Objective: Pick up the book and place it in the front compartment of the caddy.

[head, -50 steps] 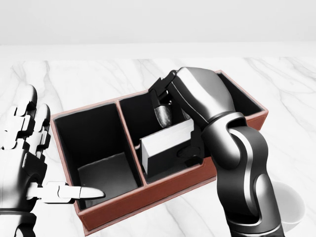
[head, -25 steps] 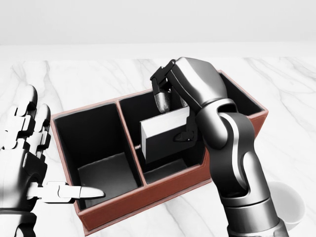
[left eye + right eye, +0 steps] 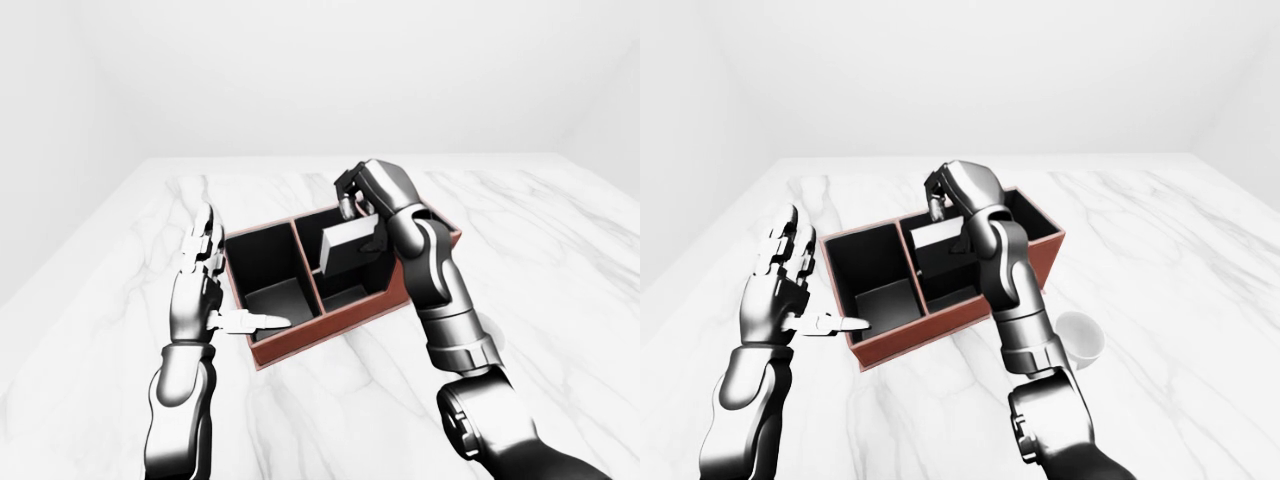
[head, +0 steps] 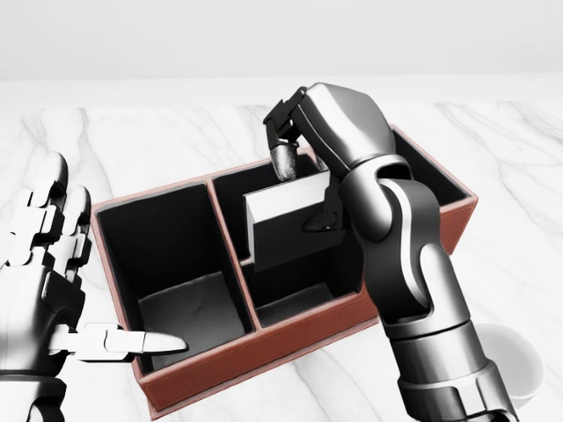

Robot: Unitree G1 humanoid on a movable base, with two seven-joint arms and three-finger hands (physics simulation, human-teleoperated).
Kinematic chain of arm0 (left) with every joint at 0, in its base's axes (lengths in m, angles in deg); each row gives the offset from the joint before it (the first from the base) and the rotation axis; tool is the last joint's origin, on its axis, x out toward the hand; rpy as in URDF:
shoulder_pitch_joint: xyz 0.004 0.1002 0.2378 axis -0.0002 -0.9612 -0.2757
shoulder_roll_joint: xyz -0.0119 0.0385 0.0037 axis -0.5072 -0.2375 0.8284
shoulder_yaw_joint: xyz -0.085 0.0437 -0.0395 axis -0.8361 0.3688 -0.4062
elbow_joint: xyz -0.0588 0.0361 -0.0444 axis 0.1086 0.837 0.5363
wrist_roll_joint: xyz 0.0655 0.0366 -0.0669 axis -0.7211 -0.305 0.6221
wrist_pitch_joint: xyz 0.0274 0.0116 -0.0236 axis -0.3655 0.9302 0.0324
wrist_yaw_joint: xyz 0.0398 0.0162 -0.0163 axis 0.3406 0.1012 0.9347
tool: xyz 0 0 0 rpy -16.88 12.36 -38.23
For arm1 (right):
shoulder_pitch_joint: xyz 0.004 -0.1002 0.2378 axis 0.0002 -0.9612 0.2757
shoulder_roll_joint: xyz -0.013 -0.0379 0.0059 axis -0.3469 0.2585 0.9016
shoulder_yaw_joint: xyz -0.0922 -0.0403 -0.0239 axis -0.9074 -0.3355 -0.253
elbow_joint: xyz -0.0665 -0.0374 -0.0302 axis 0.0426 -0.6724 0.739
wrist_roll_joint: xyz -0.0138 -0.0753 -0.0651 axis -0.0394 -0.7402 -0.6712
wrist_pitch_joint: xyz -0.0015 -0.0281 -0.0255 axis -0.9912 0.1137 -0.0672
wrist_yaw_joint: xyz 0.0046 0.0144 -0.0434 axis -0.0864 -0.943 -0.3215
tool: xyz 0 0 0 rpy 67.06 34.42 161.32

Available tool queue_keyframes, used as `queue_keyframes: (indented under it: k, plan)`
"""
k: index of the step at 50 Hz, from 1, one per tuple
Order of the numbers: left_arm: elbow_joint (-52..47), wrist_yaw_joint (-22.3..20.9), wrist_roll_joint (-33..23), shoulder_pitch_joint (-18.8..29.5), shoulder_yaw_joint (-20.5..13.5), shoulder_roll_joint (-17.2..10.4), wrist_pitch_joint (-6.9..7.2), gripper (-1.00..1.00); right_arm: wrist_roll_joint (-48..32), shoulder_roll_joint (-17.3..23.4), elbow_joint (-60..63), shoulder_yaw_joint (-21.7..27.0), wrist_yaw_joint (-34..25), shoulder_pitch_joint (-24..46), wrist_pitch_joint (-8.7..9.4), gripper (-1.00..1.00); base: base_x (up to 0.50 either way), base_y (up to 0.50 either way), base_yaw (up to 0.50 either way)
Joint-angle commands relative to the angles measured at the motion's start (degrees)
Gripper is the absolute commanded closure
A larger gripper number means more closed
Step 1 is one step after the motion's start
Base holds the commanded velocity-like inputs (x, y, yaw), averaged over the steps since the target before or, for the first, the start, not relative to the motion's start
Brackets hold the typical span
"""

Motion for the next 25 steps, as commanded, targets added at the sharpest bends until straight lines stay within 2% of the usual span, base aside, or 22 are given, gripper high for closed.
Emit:
queue_keyframes:
  k: [1,25]
  plan:
    - [0.15,0.02,-0.02,-0.01,0.09,0.01,0.0,-1.0,-1.03,0.07,-2.4,0.45,2.41,2.47,0.0,1.0,0.0,0.0,0.0]
    - [-0.4,-0.01,0.21,0.23,-0.3,-0.12,0.0,-1.0,-0.15,-0.29,-10.58,0.14,9.4,5.48,0.0,1.0,0.0,0.0,0.0]
